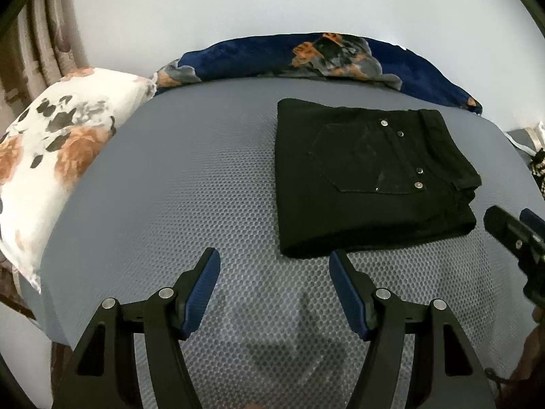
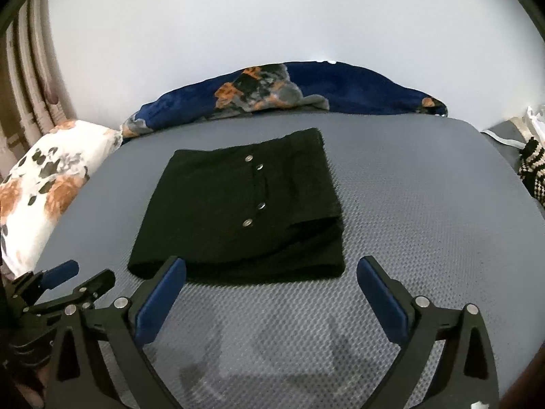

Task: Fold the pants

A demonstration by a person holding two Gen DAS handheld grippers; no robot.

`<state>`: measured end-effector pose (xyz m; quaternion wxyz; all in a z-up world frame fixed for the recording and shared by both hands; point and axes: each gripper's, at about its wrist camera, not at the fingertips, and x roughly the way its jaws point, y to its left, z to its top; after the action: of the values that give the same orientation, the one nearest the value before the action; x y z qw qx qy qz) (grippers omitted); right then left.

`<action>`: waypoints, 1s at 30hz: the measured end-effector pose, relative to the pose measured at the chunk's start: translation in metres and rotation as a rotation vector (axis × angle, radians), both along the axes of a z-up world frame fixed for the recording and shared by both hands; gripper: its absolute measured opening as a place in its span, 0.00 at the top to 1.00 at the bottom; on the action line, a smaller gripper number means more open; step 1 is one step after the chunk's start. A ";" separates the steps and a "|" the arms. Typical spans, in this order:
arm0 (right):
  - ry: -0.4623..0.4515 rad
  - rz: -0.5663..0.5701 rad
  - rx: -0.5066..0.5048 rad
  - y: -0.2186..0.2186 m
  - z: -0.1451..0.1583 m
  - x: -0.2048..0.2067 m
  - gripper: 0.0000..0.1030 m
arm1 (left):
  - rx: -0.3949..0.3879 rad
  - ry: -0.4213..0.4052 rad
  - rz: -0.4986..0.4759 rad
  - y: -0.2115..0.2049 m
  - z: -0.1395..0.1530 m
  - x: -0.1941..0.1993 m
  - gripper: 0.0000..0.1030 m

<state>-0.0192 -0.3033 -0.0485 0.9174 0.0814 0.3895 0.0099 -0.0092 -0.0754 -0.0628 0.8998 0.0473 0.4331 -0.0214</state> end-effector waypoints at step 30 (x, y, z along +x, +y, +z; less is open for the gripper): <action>0.017 0.021 -0.026 0.017 0.003 -0.005 0.03 | -0.001 -0.008 0.011 -0.001 -0.001 -0.010 0.35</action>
<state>-0.0245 -0.2863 -0.0452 0.9148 0.0654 0.3983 0.0136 -0.0197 -0.0766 -0.0636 0.9017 0.0447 0.4298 -0.0166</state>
